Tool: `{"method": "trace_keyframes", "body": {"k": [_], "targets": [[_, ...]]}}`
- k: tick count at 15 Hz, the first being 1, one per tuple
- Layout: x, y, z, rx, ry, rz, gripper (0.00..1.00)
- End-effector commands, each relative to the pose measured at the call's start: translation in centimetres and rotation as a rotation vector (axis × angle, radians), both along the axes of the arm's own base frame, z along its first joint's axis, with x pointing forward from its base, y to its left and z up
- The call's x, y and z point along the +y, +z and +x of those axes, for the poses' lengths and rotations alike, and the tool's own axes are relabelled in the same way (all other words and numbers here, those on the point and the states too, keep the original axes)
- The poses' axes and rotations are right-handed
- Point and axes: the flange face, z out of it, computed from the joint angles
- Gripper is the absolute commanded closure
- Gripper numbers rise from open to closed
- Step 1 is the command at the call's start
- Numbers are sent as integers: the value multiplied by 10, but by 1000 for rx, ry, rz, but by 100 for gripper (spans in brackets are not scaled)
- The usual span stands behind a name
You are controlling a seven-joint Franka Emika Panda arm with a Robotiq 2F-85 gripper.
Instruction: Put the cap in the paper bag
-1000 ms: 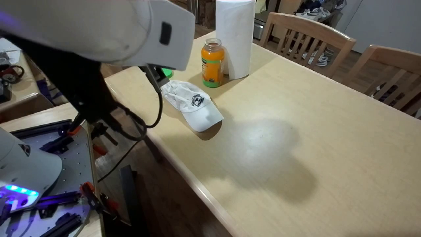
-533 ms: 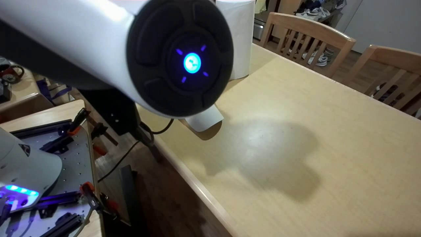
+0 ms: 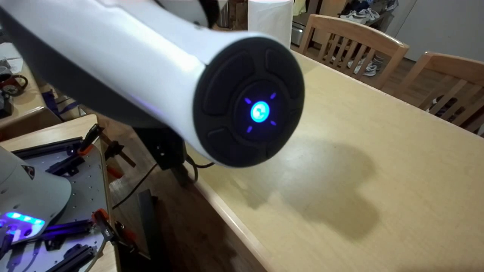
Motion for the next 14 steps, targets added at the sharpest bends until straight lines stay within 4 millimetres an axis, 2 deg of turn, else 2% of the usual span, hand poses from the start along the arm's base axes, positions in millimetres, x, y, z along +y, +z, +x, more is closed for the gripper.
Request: {"method": "trace_keyframes", "body": {"k": [1,3,7,12,13,14], "targets": [[-14,-31,28,53,5,-31,0],[-17,-48,39,90,28,-68,0],[-25,-67,56,133,80,-166,0],[-36,-74,70,130,178,-293,0],[-29,-73,63,131,167,-255,0],[-31,-73,66,128,171,-266,0]]}}
